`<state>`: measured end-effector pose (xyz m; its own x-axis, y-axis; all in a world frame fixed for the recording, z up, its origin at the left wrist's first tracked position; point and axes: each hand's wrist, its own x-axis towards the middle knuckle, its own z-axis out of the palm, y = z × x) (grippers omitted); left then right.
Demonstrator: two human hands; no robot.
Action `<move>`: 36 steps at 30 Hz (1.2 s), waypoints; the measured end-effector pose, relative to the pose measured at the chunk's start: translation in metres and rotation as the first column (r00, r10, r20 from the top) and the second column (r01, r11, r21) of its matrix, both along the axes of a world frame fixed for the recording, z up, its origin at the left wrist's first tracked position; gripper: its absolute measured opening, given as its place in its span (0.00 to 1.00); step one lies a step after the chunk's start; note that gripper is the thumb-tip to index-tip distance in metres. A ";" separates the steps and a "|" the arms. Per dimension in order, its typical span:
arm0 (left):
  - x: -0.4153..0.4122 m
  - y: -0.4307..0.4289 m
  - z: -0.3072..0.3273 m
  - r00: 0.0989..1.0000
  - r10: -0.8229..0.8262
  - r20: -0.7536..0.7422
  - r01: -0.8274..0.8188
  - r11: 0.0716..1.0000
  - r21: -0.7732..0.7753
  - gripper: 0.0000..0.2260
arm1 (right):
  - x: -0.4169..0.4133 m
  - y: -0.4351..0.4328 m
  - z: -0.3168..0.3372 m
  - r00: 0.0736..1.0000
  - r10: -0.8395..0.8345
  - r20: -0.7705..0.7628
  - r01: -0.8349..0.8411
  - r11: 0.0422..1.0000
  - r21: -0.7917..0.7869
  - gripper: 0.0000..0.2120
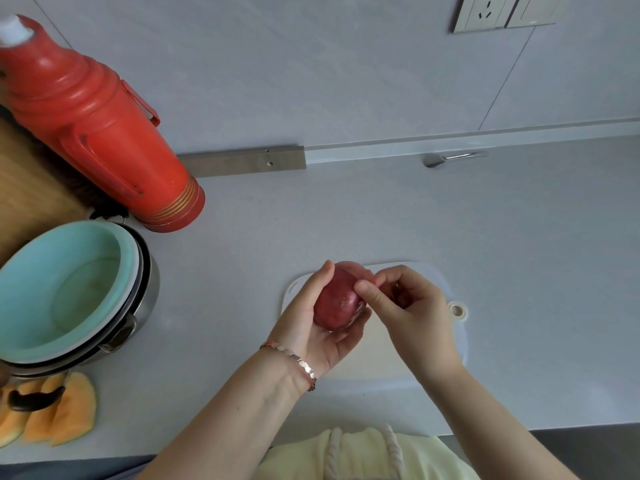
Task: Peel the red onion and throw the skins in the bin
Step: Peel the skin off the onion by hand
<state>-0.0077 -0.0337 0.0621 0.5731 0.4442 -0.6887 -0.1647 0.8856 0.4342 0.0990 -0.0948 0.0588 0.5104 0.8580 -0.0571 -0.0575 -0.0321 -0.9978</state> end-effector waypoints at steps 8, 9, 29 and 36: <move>0.002 0.001 -0.003 0.984 0.059 -0.166 -0.083 0.987 -0.140 0.28 | 0.018 0.001 -0.007 0.986 -0.095 -0.139 0.077 0.988 -0.133 0.07; 0.002 0.002 -0.003 0.983 0.063 -0.171 -0.090 0.983 -0.158 0.28 | 0.021 0.000 -0.007 0.981 -0.104 -0.164 0.082 0.987 -0.136 0.08; 0.003 -0.003 0.000 0.983 -0.016 -0.183 -0.005 0.994 -0.112 0.27 | 0.002 -0.001 0.004 0.991 0.135 -0.003 -0.135 0.985 -0.108 0.09; 0.001 -0.002 -0.002 0.962 -0.029 -0.270 0.019 0.999 -0.040 0.26 | 0.019 -0.008 -0.006 0.997 0.040 -0.068 -0.047 0.994 -0.095 0.10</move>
